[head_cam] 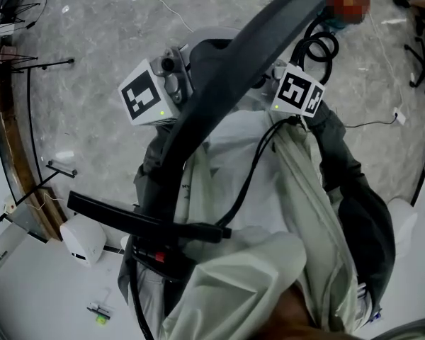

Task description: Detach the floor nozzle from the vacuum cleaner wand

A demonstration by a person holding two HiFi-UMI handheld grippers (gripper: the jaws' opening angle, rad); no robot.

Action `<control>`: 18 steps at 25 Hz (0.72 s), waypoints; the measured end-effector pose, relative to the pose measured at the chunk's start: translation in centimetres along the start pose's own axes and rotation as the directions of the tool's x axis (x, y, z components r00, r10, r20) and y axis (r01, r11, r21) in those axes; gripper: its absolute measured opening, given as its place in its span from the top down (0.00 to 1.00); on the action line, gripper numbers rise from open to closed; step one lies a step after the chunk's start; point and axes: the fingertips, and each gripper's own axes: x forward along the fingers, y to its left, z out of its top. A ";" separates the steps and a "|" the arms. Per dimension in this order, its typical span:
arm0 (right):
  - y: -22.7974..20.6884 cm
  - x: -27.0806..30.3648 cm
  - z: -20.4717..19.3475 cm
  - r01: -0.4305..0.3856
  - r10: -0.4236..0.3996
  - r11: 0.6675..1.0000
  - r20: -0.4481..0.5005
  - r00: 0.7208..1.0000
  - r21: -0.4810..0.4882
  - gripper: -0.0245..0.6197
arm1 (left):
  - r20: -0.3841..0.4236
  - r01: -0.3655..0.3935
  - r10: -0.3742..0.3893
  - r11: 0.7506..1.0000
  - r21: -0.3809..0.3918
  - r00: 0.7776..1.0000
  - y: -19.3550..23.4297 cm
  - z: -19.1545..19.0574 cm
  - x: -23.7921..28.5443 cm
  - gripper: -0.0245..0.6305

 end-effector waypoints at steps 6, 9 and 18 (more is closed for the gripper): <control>1.0 0.1 0.0 -0.086 0.086 0.994 0.003 0.996 0.065 0.90 | 0.015 0.048 -0.047 0.998 -0.044 0.999 0.2 0.1 -0.1 0.85; -1.7 0.3 0.1 0.128 -0.127 0.988 -0.022 0.992 0.083 0.90 | -0.027 -0.176 0.175 0.984 -0.034 0.984 3.2 0.1 0.0 0.85; -1.6 0.6 0.5 0.183 -0.183 0.983 0.007 0.983 0.003 0.90 | -0.022 0.024 -0.024 1.000 -0.003 0.999 0.3 0.7 0.0 0.85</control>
